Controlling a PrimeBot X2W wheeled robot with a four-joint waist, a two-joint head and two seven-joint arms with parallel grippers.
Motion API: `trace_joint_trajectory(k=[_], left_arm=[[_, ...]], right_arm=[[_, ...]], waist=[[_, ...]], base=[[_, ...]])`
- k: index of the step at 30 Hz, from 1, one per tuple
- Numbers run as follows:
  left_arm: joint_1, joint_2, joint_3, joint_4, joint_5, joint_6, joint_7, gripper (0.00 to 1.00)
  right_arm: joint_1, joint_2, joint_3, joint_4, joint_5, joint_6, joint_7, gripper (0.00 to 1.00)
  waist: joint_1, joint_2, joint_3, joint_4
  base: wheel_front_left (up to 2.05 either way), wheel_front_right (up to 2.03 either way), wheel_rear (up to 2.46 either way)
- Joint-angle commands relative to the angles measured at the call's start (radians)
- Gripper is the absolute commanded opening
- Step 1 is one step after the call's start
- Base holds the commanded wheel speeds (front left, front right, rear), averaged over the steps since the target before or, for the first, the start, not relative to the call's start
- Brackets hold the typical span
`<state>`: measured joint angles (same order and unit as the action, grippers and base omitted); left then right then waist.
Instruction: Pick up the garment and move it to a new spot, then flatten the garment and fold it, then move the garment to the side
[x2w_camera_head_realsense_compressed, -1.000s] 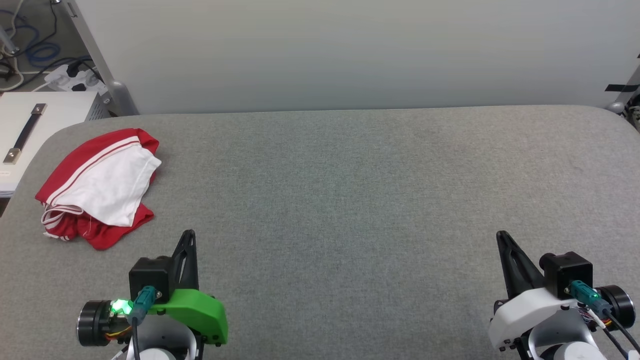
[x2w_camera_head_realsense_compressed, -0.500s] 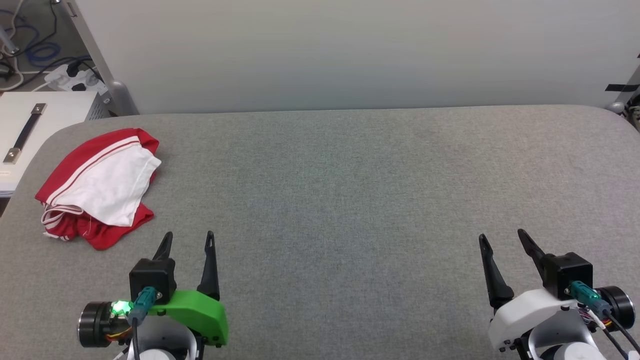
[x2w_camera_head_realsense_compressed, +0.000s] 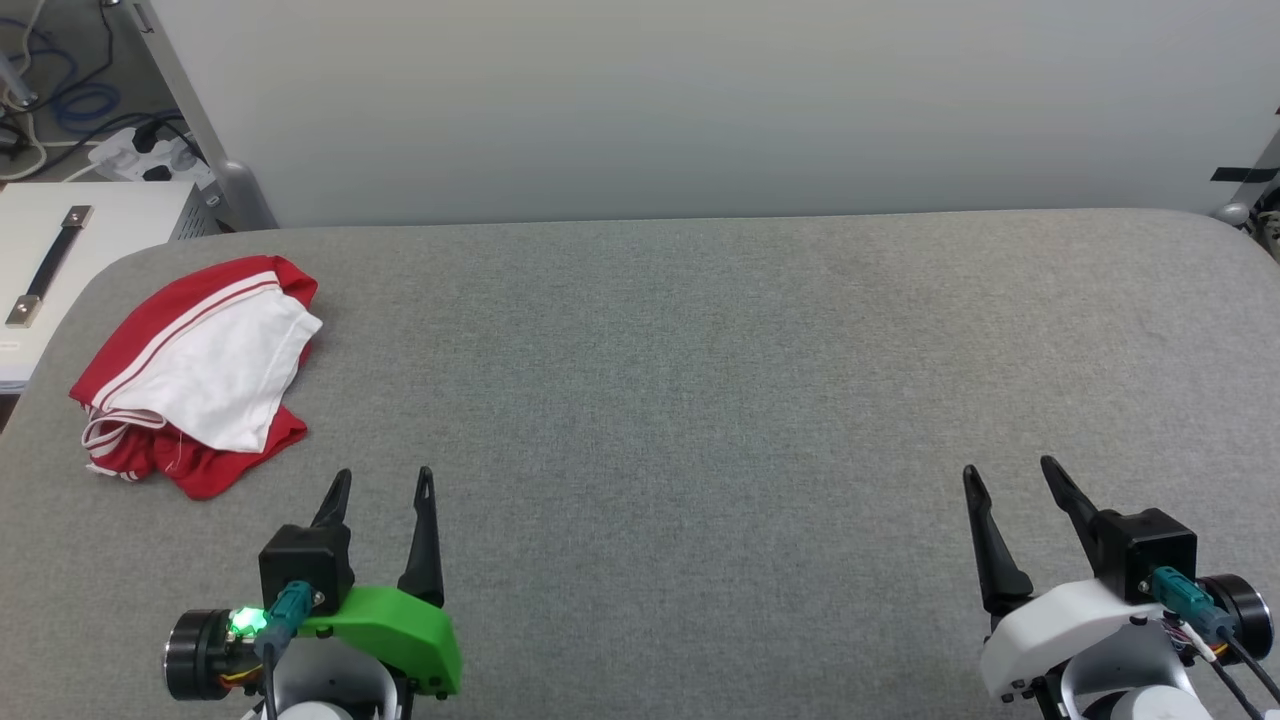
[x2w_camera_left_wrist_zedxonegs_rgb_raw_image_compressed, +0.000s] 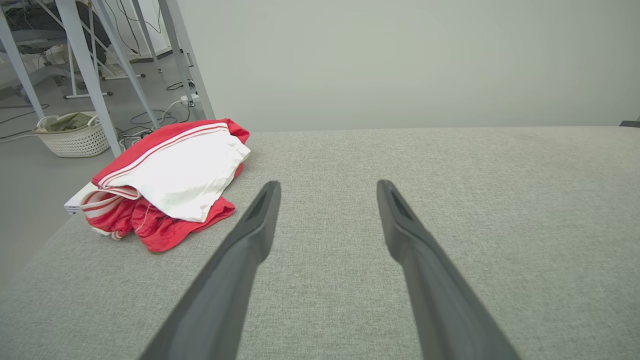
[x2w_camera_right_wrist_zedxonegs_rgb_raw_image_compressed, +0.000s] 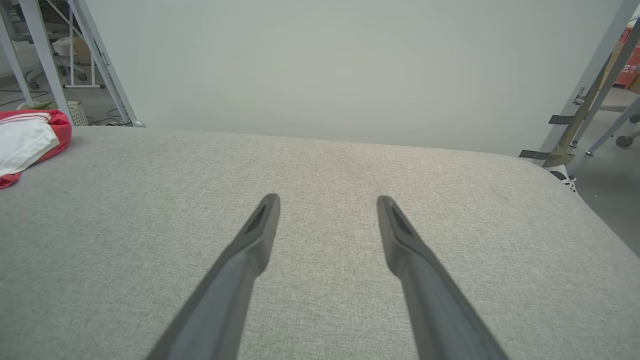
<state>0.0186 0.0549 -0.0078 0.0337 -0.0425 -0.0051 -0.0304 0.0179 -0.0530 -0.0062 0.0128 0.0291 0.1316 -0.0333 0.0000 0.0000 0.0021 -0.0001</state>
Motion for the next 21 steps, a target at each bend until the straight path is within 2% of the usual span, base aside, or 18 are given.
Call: trace_joint_trajectory(k=[1, 21], left_arm=[[0.001, -0.001, -0.001, 0.007, -0.01, -0.006, -0.011, 1.0], [0.007, -0.002, -0.005, 0.018, -0.052, -0.022, -0.052, 1.0]], right_arm=[[0.003, 0.001, 0.0, 0.003, 0.007, 0.0, -0.011, 1.0], [0.009, 0.001, 0.011, -0.004, 0.047, 0.0, -0.052, 1.0]], waist=[[0.0, 0.0, 0.0, 0.0], [0.0, 0.0, 0.0, 0.005]], base=[[0.0, 0.0, 0.0], [0.0, 0.0, 0.0]])
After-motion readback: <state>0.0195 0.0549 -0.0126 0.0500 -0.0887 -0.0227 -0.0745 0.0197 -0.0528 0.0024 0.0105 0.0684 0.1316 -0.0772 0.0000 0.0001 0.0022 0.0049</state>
